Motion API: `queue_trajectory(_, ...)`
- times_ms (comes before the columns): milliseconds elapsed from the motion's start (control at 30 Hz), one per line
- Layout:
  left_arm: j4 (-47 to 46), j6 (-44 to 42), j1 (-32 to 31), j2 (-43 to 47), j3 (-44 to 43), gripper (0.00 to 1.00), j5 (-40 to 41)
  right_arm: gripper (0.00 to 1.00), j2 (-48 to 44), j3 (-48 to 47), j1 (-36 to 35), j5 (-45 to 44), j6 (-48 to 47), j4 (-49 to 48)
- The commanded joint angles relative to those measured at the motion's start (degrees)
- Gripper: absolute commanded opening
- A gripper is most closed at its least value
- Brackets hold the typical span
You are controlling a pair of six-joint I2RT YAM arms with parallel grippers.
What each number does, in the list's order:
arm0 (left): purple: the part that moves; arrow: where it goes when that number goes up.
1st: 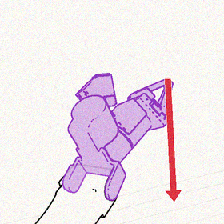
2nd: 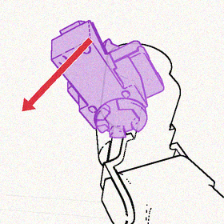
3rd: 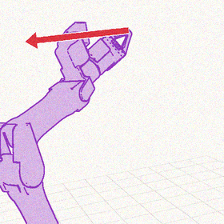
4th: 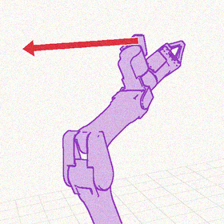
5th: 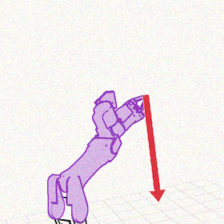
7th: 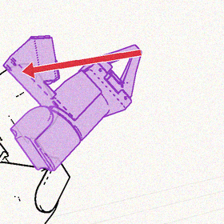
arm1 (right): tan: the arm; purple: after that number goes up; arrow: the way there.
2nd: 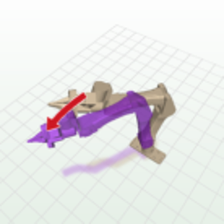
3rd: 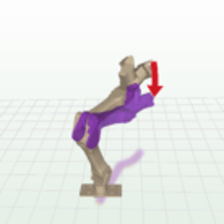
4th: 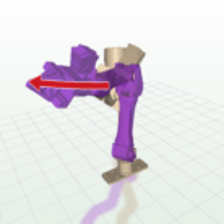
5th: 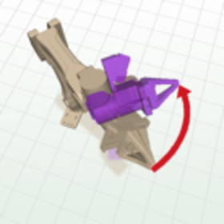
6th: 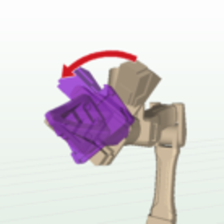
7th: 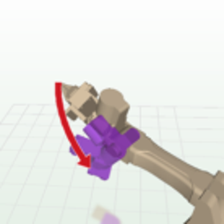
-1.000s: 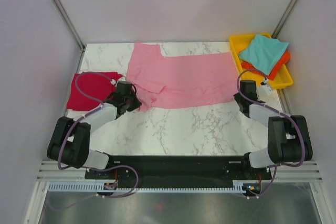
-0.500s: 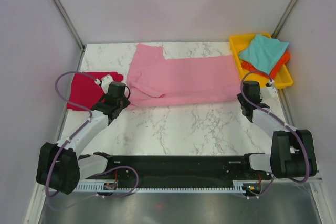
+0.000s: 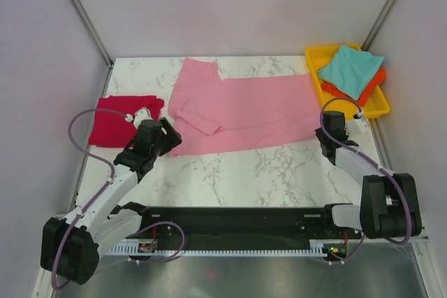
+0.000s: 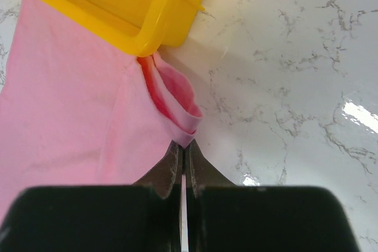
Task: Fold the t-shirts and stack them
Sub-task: Fold the tshirt
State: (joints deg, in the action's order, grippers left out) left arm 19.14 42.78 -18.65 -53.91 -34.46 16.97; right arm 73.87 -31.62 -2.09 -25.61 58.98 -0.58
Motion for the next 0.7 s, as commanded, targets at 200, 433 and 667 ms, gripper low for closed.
queue_trajectory(200,-6.48,7.65,-0.59,-9.62,3.79,0.78,-9.5,0.0,-1.27,0.59,0.15,-0.5,1.22,-0.83)
queue_trajectory(433,-11.92,13.81,0.64,-16.22,5.45,0.79,-9.68,0.0,-1.88,0.77,0.07,-0.41,1.22,-0.83)
queue_trajectory(667,-14.57,18.38,1.08,-20.18,5.19,0.73,-7.13,0.0,-1.8,0.94,0.07,-0.32,1.49,-1.0)
